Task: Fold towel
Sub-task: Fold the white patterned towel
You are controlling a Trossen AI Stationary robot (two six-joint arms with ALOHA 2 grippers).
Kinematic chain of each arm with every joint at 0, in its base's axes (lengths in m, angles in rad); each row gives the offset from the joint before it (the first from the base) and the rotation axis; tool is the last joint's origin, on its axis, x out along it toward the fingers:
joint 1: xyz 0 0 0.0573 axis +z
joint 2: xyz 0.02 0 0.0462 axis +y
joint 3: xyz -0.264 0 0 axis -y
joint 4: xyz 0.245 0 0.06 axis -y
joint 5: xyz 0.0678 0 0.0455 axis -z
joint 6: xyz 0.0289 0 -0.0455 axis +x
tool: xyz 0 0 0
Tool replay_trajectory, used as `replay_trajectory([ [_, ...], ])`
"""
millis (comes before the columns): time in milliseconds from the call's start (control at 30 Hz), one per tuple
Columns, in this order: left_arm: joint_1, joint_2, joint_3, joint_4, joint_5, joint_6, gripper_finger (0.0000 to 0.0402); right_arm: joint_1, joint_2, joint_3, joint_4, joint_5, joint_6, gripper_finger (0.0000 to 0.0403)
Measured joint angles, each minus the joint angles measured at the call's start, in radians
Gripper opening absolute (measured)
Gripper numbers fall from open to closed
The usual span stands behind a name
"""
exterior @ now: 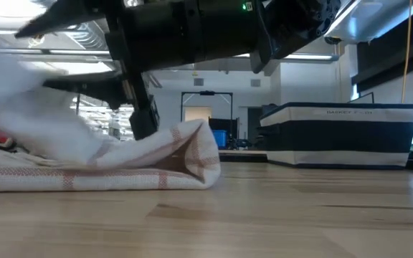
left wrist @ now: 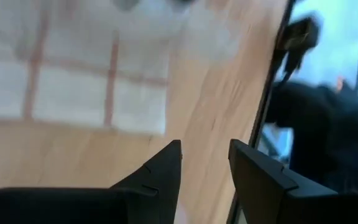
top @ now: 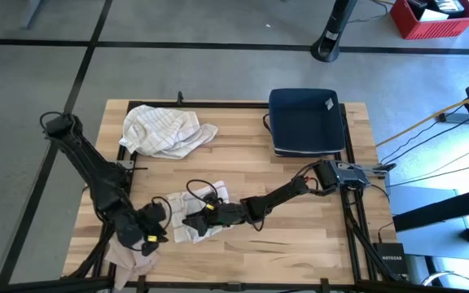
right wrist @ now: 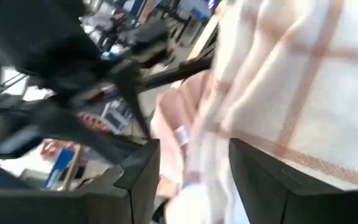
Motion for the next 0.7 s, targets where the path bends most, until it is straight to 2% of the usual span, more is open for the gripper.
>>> replay_trajectory([
  [167, -0.002, -0.03, 0.002, 0.005, -0.196, 0.06, 0.0127, -0.001, 0.0, 0.0, -0.039, 0.094, 0.0, 0.0193],
  [333, 0.012, -0.004, 0.002, 0.007, -0.216, 0.071, 0.0127, -0.001, 0.0, 0.0, -0.019, 0.087, -0.056, 0.0193],
  [400, 0.012, 0.011, 0.002, 0.016, -0.226, 0.072, 0.0127, -0.001, 0.0, 0.0, 0.033, 0.065, -0.138, 0.0193],
  [500, 0.012, 0.036, 0.002, 0.012, -0.233, 0.072, 0.0127, -0.008, -0.023, 0.0, 0.055, -0.024, -0.29, 0.0193],
  [600, 0.013, 0.058, 0.002, -0.004, -0.271, 0.061, 0.0127, -0.019, -0.082, 0.0, -0.046, -0.131, -0.427, 0.0193],
  [700, 0.026, 0.078, 0.002, -0.02, -0.292, 0.036, 0.0127, -0.02, -0.162, 0.0, -0.234, -0.202, -0.597, 0.0193],
])
